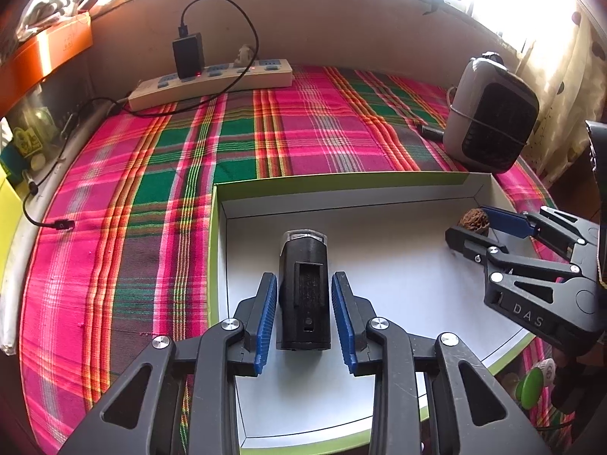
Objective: Organize objects
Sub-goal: 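Carry both into the box and open the right and left grippers to release them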
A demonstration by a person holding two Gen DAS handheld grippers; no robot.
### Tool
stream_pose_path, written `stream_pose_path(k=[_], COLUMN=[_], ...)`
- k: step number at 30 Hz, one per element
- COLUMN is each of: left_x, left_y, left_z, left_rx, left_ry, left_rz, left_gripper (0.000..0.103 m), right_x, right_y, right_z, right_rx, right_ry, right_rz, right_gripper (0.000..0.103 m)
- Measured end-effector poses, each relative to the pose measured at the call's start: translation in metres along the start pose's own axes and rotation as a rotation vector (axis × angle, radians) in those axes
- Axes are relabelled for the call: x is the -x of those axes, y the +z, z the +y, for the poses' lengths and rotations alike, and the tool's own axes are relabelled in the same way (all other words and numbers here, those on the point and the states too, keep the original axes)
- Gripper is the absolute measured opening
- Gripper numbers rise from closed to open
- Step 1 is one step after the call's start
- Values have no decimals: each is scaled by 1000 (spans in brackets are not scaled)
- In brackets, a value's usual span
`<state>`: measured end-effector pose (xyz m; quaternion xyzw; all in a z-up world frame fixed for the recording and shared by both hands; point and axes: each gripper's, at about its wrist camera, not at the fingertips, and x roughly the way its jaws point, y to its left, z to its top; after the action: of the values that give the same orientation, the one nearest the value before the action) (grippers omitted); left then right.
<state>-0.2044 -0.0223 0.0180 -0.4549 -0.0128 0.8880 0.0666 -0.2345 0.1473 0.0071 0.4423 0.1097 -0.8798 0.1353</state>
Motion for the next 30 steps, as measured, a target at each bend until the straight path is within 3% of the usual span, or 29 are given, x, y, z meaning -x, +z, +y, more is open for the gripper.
stream_pose_path(k=[3, 19, 30], left_x=[4, 47, 88], left_y=[0, -23, -59], left_z=[1, 5, 6], left_rx=[4, 42, 67], left_ry=[6, -15, -27], left_rz=[-12, -83, -140], left_gripper=[32, 34, 34], right_x=[3, 41, 85], right_y=[0, -10, -48], right_z=[-1, 3, 6], right_rx=[-9, -37, -87], right_ry=[3, -14, -24], right_rz=[-10, -71, -125], right_gripper=[50, 50, 50])
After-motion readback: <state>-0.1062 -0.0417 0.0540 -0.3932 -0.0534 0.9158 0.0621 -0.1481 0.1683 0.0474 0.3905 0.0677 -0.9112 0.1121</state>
